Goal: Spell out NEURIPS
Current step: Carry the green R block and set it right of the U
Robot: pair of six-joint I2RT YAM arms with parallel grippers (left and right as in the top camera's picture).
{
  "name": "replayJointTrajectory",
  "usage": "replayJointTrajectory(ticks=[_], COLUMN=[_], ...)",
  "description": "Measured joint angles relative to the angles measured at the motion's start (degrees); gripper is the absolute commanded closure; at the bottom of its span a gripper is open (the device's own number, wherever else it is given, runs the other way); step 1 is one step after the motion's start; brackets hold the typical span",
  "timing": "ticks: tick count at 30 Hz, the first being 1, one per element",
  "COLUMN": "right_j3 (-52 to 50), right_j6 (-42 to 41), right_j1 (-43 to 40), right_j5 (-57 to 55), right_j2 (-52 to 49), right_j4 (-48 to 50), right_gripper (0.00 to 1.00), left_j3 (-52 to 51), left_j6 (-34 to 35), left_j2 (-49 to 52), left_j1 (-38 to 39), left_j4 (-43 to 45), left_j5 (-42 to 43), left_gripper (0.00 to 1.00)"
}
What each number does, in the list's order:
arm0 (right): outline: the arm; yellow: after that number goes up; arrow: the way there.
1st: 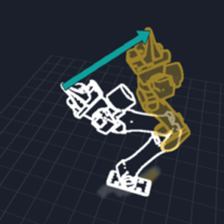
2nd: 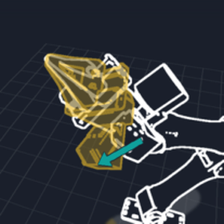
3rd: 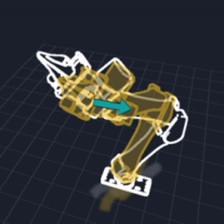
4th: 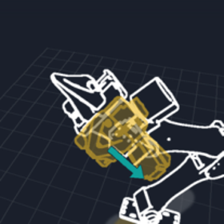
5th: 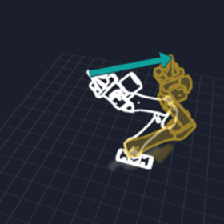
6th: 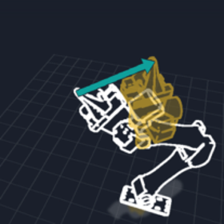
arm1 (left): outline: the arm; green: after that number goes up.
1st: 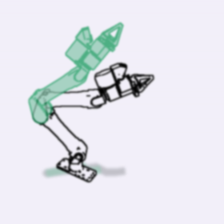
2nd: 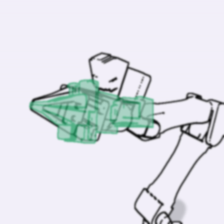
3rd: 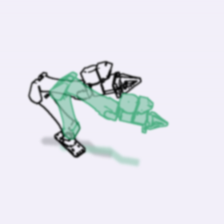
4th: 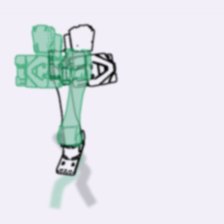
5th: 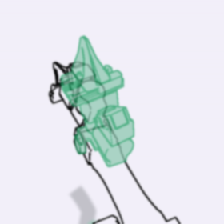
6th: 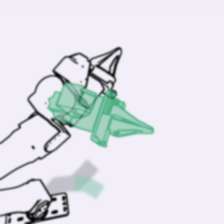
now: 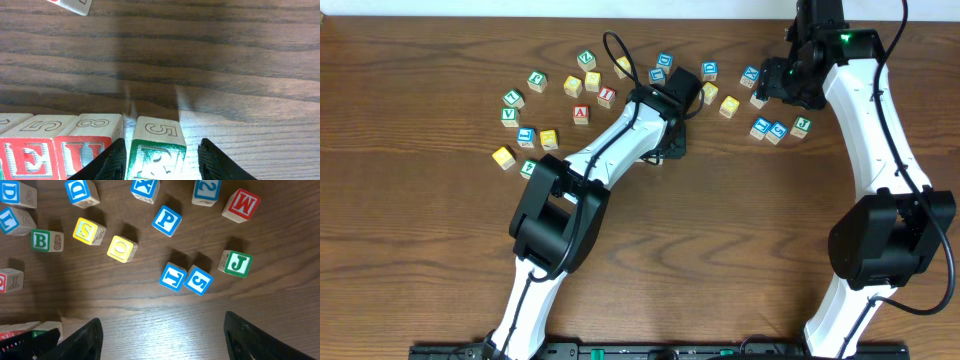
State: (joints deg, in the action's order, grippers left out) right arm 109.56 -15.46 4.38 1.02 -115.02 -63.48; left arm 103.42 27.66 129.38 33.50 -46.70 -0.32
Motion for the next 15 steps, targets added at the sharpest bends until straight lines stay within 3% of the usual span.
replayJointTrajectory(ticks=[8, 15], right_j3=[0.00, 0.00], right_j6=[0.00, 0.07], right_j1=[0.00, 0.15], right_j5=[0.00, 0.00], right_j2=[0.00, 0.00], right_j4=[0.15, 0.17], right_gripper=[0.28, 0.29], left_j3=[0.00, 0.00], left_j6=[0.00, -0.55], left_j2=[-1.49, -9.81], left_j1=[-0.02, -0.48], left_j4=[-1.22, -3.98], left_j5=[0.04, 0.17], left_gripper=[0.54, 0.54])
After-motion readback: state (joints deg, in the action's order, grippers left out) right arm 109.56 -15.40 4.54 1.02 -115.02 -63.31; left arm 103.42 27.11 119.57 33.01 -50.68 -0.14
